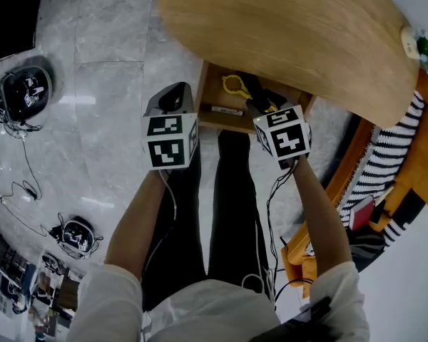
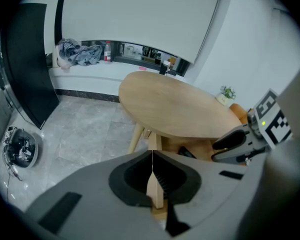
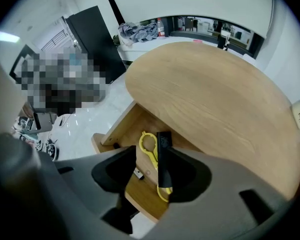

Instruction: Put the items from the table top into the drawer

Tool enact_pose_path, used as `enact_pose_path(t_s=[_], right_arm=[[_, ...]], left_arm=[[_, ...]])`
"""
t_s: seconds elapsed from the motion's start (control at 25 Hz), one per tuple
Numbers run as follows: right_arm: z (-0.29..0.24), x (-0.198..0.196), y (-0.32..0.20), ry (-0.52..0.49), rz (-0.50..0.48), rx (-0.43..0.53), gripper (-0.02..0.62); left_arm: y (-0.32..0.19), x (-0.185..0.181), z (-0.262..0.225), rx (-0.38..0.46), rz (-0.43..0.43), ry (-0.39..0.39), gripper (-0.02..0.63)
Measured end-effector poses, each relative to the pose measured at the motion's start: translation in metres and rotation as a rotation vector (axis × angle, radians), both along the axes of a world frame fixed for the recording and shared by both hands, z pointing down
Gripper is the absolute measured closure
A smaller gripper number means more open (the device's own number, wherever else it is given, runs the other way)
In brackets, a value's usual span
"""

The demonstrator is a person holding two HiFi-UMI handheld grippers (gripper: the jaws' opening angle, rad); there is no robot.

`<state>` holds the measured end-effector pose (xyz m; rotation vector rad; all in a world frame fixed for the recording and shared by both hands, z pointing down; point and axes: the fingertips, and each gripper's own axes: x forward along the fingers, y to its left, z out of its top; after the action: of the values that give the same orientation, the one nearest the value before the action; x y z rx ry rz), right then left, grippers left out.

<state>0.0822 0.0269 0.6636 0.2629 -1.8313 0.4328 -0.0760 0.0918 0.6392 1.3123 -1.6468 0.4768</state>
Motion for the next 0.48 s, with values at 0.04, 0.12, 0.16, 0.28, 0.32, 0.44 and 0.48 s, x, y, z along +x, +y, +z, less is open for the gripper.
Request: enact_pose_path(t_s=[0.04,0.12,0.16,0.28,0.32,0.44,0.48], right_arm=[[-0.002,-0.001,-0.002,-0.006,0.007,0.006,0.414],[-0.008,-0.001,-0.005,-0.018,0.025,0.021,0.429],[-0.013,-0.001,-0.007,-0.025,0.038,0.031,0.439],[-0.04,0.002,-0.014,-0.048,0.103,0.077,0.489],[-0.053,0.006,-0.017,-0.058,0.14,0.099,0.514],[-0.1,0.018,-0.037,-0.101,0.292,0.178,0.6],[-0.118,0.023,-0.044,-0.121,0.344,0.204,0.6]], left_arm=[[-0.001,0.0,-0.001,0.002,0.001,-0.001,0.597],[-0.002,0.0,-0.006,0.006,0.005,-0.004,0.597],[-0.003,0.001,-0.01,0.008,0.007,-0.006,0.597],[-0.001,0.002,-0.033,0.017,0.015,-0.005,0.597],[0.001,0.002,-0.045,0.021,0.017,-0.004,0.595],[-0.005,-0.003,-0.086,0.051,0.028,-0.014,0.597],[-0.009,-0.007,-0.102,0.066,0.033,-0.021,0.597]])
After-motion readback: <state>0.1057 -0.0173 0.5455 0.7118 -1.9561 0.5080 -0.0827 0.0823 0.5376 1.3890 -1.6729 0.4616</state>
